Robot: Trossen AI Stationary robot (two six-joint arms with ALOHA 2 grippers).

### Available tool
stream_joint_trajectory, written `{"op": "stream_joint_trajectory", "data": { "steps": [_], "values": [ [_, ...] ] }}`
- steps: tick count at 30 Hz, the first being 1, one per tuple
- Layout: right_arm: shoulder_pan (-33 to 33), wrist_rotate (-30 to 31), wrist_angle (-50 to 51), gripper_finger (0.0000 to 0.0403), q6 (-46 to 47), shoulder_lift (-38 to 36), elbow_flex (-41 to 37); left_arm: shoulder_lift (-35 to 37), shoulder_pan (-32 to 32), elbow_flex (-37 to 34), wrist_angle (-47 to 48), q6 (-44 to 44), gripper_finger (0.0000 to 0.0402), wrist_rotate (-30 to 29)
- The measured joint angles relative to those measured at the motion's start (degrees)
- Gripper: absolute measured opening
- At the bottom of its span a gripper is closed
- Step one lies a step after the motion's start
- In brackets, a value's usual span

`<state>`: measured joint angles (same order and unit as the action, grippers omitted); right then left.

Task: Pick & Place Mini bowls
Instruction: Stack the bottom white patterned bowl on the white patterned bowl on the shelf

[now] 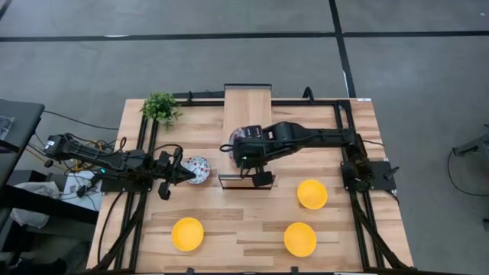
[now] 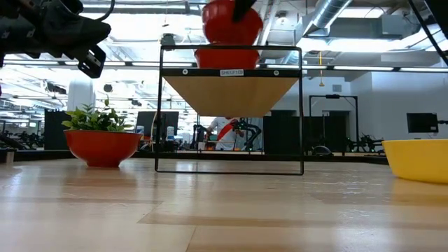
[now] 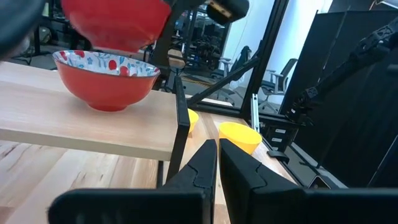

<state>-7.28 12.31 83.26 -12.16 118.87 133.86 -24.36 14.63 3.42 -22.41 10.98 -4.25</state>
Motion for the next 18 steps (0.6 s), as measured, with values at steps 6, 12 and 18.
{"op": "stream_joint_trajectory", "data": {
  "steps": [6,12,18],
  "values": [
    [0.29,-0.52,1.11,0.0,0.08,2.49,-0.11,-0.09,0.0,0.0,-0.69,0.0,0.0017,0.0],
    [0.14,-0.37,1.24,0.0,0.1,3.51,-0.15,-0.11,0.0,0.02,-0.83,0.0,0.0017,0.0],
    [0.18,-0.37,1.08,0.0005,0.77,3.48,-0.11,-0.13,0.02,0.0,-0.85,0.0,0.0017,0.0]
  ]
}}
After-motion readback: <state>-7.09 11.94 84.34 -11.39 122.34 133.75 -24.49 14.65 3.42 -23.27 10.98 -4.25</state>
